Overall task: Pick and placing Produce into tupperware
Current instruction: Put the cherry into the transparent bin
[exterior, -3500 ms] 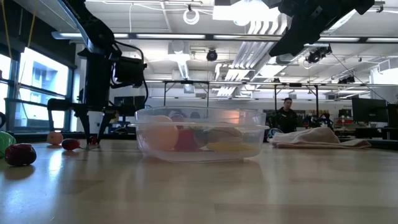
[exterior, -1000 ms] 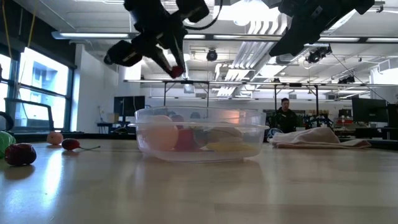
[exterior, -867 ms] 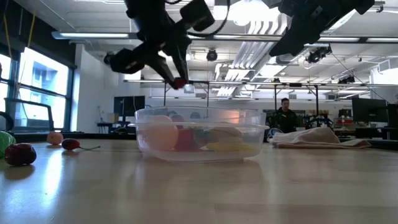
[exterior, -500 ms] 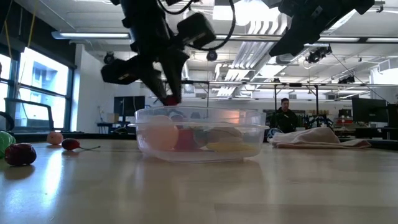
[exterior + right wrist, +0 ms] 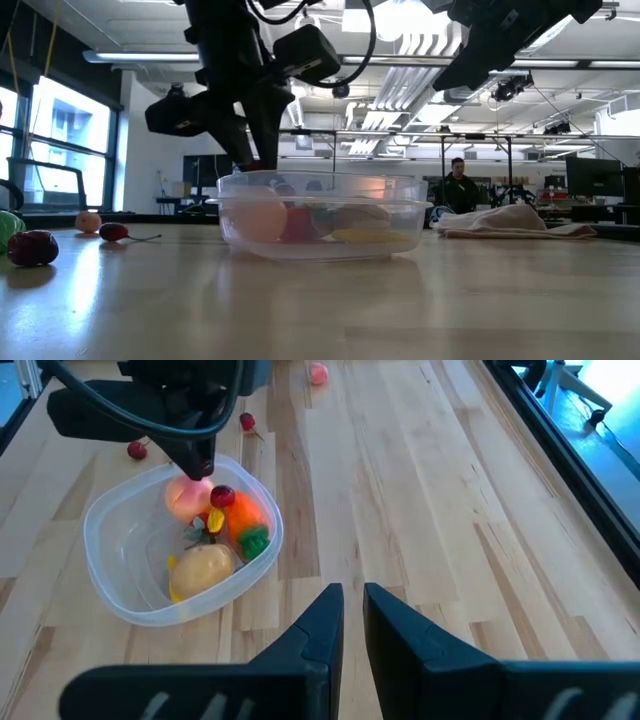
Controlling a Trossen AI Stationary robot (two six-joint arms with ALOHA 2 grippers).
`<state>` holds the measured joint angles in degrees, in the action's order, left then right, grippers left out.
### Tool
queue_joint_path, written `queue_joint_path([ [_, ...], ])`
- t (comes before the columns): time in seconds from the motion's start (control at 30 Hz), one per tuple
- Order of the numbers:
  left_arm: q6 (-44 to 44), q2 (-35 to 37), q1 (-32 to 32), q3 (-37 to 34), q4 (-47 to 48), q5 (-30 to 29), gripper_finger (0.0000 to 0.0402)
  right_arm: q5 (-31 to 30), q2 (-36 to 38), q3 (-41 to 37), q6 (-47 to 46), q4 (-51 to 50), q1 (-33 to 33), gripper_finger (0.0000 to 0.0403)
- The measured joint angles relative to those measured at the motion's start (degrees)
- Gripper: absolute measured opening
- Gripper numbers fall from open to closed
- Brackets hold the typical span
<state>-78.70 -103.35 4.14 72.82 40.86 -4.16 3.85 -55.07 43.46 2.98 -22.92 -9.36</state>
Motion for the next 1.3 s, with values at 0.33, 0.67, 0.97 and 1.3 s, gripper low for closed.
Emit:
queue_joint_path([
  [0.33,-0.22,0.0,0.0,0.0,-0.37,-0.64,0.0076,0.0,0.0,0.0,0.0,0.02,0.0,0.0032],
  [0.67,-0.23,0.02,0.0,0.0,-0.72,-1.07,0.0076,0.0,0.0,0.0,0.0,0.02,0.01,0.0032],
  [0.97,-0.26,0.02,0.0,0.0,-0.79,-1.51,0.0076,-0.02,0.0,0.0,0.0,0.0,-0.01,0.0032],
  [1.3,-0.1,0.02,0.0,0.0,-0.79,-2.67,0.0099,-0.01,0.0,0.0,0.0,0.01,0.0,0.0032],
])
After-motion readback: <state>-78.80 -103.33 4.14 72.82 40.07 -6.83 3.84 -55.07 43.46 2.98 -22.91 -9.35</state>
